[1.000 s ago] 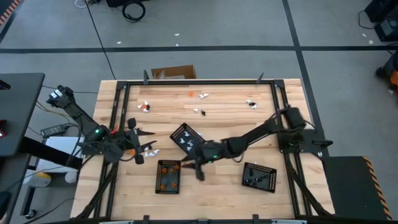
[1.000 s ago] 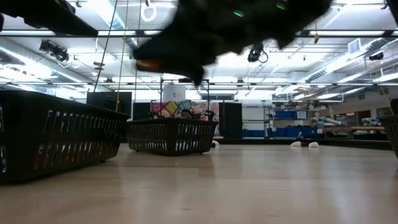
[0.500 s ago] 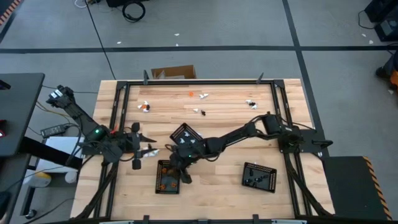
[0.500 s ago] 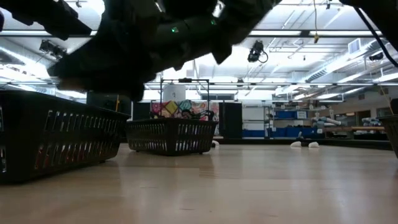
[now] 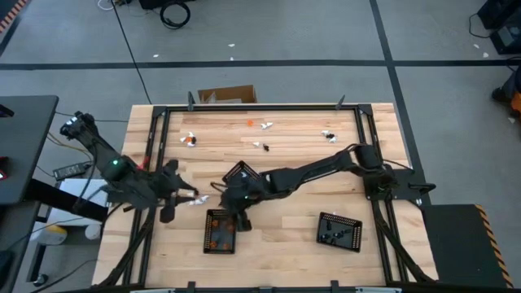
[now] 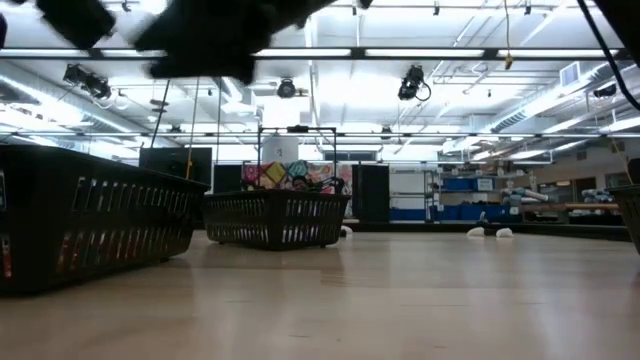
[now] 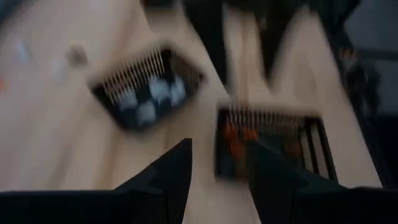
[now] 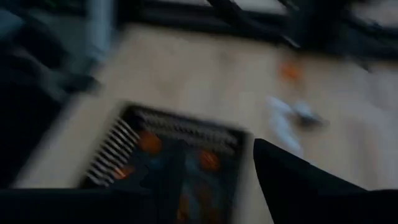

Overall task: Sort Halloween decoration
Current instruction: Put the orange pumpkin toy into the left black basket

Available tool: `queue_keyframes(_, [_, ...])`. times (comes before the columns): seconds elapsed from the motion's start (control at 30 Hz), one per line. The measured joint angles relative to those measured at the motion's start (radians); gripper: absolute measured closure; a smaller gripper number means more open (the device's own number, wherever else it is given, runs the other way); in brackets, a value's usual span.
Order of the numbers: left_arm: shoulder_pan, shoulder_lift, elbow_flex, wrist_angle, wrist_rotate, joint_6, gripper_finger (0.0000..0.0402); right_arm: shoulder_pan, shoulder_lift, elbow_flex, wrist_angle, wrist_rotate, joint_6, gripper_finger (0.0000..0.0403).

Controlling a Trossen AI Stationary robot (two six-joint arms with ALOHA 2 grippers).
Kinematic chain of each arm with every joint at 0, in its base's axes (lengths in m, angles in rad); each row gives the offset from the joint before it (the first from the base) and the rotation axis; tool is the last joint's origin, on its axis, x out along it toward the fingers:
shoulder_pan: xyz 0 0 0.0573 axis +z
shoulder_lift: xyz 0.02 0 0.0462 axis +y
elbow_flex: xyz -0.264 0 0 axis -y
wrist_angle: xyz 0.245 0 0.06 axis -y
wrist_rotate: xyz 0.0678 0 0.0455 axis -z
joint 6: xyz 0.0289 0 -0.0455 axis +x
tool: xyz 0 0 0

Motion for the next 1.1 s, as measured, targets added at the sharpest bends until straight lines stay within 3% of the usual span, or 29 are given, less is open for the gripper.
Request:
queue_keyframes(0.1, [0.012,0.054,-0.007,-0.133,0.133,-0.156,0.0246,0.015,-0.076,-0.028,-0.12,0.186,-0.008,0.0207])
queue_keyframes(0.2, [0.015,0.141,-0.008,-0.254,0.253,-0.25,0.0246,0.033,-0.171,-0.119,-0.09,0.315,-0.04,0.0207])
queue_keyframes(0.43, [0.016,0.364,-0.001,-0.316,0.463,-0.165,0.0246,-0.018,-0.422,-0.462,0.244,0.459,-0.11,0.0211])
queue_keyframes(0.57, [0.032,0.454,0.005,-0.382,0.481,-0.097,0.0246,-0.035,-0.566,-0.593,0.361,0.491,-0.109,0.0212])
queue_keyframes(0.77, [0.106,0.5,0.07,-0.459,0.454,-0.05,0.0246,-0.032,-0.728,-0.677,0.406,0.495,-0.13,0.0212])
queue_keyframes(0.97, [0.188,0.504,0.062,-0.468,0.431,0.01,0.0246,-0.018,-0.771,-0.75,0.424,0.524,-0.141,0.0212])
queue_keyframes(1.1, [0.271,0.562,0.057,-0.463,0.473,0.096,0.0246,-0.026,-0.772,-0.769,0.426,0.546,-0.151,0.0212])
